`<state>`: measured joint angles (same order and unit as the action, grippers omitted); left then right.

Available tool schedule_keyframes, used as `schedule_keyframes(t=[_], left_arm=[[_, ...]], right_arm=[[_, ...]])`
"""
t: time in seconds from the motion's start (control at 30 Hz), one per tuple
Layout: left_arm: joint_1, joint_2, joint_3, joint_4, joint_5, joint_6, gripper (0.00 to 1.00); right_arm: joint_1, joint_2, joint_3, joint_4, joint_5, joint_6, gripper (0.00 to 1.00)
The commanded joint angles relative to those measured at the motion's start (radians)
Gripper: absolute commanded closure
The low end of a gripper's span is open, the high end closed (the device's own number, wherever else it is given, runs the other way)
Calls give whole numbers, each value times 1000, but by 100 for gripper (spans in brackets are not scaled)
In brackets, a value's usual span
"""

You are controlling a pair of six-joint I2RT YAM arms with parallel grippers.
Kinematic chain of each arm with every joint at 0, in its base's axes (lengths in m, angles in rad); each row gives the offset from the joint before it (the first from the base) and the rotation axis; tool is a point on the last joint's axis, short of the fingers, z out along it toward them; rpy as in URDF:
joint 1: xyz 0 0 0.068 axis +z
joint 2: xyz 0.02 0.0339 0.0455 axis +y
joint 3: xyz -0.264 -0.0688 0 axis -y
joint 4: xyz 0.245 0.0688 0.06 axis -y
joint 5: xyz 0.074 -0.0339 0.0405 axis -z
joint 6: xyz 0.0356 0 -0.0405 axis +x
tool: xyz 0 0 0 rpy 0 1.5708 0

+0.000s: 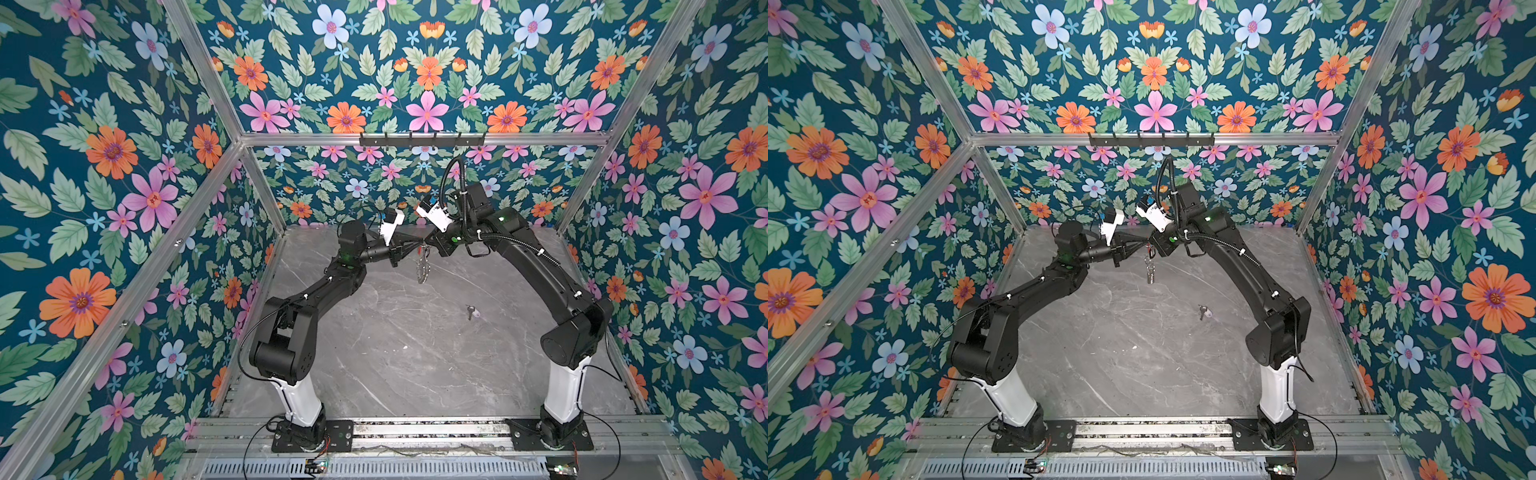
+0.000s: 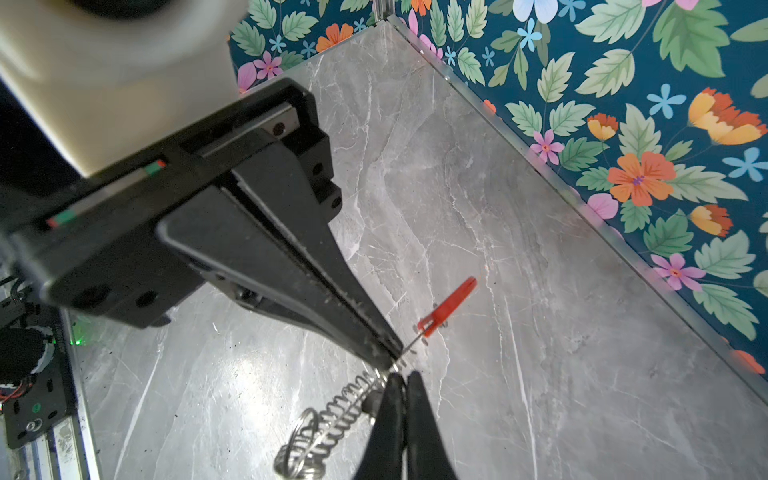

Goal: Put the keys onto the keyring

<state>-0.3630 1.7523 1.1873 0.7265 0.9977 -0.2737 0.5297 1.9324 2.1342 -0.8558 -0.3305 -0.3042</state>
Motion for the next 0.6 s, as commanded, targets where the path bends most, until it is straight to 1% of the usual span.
schedule_keyframes(t=[0.0, 0.1, 0.2, 0.23, 0.3, 0.37, 0.43, 0.53, 0.57], left_arm=[[-1, -25, -44, 169, -108, -92, 100], [-2, -27, -85, 285, -150, -167, 100], [-2, -9, -103, 378, -162, -239, 100], [-2, -4, -107, 400, -169, -257, 100], [-2, 4, -115, 441, -172, -285, 100], [-2, 10, -120, 464, -174, -292, 100], [-2, 13, -120, 471, -174, -302, 100], [-2, 15, -123, 502, -171, -329, 100], [-2, 16, -121, 510, -169, -335, 100]], right_arm=[[4, -18, -12, 63, -13, 44, 100], [3, -18, -25, 81, 6, 80, 100], [1, -14, -29, 84, 2, 110, 99], [-1, -13, -28, 87, 2, 125, 96], [-7, -14, -25, 92, -14, 165, 83], [-13, -19, -26, 103, -48, 196, 78], [-17, -22, -30, 113, -75, 225, 68], [-29, -34, -48, 141, -104, 268, 63], [-35, -38, -53, 148, -112, 281, 63]])
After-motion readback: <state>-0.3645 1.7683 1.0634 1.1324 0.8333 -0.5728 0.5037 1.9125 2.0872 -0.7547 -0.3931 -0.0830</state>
